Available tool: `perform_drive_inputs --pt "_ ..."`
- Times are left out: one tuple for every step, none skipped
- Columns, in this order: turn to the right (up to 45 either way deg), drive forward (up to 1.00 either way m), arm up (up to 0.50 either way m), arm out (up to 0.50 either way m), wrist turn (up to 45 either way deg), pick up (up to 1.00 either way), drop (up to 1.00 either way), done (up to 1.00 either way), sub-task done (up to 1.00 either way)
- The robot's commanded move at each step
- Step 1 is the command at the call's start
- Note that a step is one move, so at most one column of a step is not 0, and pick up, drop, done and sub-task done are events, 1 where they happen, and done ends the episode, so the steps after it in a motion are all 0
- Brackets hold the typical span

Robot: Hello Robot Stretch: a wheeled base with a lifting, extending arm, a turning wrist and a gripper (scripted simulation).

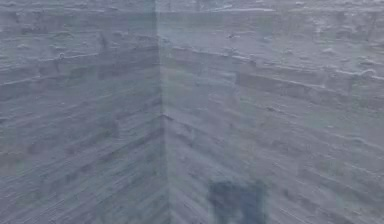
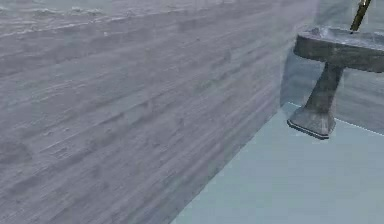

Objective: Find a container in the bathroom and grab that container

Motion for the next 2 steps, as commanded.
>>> perform_drive_inputs --pt "-45.0 0.00 0.00 0.00 0.0 0.00 0.00 0.00 0.00" --pt "-45.0 0.00 0.00 0.00 0.0 0.00 0.00 0.00 0.00"
